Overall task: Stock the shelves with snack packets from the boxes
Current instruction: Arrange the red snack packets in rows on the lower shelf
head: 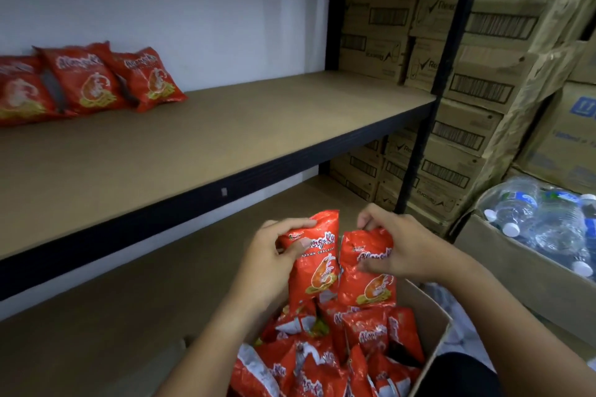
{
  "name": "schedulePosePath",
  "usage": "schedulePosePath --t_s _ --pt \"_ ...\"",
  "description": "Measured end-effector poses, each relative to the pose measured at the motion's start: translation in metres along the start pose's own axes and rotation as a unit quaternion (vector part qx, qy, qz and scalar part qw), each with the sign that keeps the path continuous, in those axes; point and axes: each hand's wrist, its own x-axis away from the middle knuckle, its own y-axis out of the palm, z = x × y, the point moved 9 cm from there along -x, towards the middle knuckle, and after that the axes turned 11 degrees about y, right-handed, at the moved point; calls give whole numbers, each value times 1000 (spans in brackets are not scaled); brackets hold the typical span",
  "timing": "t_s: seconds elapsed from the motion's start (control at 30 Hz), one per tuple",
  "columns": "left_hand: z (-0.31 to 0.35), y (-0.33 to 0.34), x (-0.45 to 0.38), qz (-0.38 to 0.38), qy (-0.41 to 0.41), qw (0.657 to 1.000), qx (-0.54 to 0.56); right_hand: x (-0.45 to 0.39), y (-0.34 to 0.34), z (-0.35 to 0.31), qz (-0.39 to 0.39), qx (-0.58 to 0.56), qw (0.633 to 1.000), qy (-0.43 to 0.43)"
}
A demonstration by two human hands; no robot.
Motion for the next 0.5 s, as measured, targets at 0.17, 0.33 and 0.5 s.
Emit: schedulePosePath --t_s 0.17,0.33,0.5 --pt "76 -58 -8 32 93 995 6 5 -52 -76 62 16 994 -87" --pt "138 -122 -2 96 146 984 21 10 -88 -164 126 7 974 -190" --pt "172 -188 17 168 160 973 -19 2 -94 -243 146 40 958 -245"
